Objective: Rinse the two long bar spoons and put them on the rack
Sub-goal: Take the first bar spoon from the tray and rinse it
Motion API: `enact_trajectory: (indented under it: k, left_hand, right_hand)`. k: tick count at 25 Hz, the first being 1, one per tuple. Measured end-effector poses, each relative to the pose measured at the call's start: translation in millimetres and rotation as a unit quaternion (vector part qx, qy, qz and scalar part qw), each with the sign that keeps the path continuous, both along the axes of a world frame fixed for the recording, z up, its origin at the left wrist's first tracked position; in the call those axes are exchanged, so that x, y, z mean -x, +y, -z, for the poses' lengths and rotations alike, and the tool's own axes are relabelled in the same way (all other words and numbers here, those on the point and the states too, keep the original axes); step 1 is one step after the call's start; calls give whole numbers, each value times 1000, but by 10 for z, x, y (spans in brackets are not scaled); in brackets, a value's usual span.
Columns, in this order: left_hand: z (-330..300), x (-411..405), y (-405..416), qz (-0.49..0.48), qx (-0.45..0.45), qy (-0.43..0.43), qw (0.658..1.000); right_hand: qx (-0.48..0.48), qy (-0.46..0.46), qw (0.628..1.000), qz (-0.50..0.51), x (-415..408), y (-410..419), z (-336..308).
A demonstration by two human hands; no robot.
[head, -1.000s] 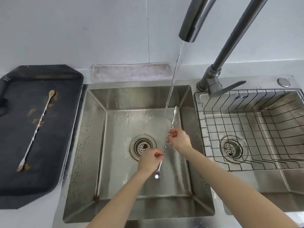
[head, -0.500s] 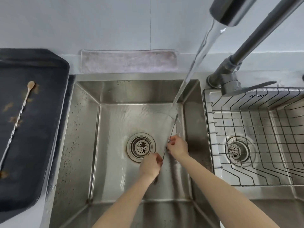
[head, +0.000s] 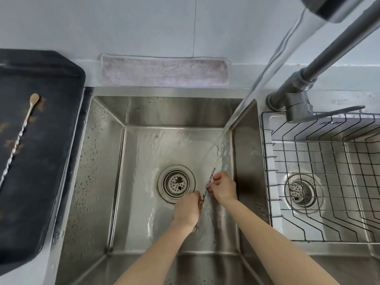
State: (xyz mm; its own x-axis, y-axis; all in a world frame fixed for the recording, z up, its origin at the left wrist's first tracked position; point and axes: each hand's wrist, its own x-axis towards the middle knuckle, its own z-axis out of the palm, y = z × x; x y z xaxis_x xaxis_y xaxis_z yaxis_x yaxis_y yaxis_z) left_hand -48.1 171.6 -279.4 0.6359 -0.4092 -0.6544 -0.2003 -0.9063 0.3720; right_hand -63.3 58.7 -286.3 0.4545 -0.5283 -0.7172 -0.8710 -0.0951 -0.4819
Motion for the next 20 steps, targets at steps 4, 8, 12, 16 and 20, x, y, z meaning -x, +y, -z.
enact_trajectory:
  k: [4,8,12,16,20]
  left_hand:
    - [-57,-32,33,5,-4,-18,1000]
    - [-190,-110,86,3,-1,-48,999]
    - [-422,-208,229,13,10,-100,995]
    - [-688,-297,422,25,12,-143,989]
    - [-1030,-407,669,40,46,-202,977]
  right_hand:
    - [-1,5,1000,-12,29,-2,-74]
    - [-7,1,999,-47,17,18,-255]
    - [9,-32,995,-98,-6,108,-501]
    - [42,-65,982,-174,-38,249,-857]
    - [82,-112,967,-216,-122,448,-1225]
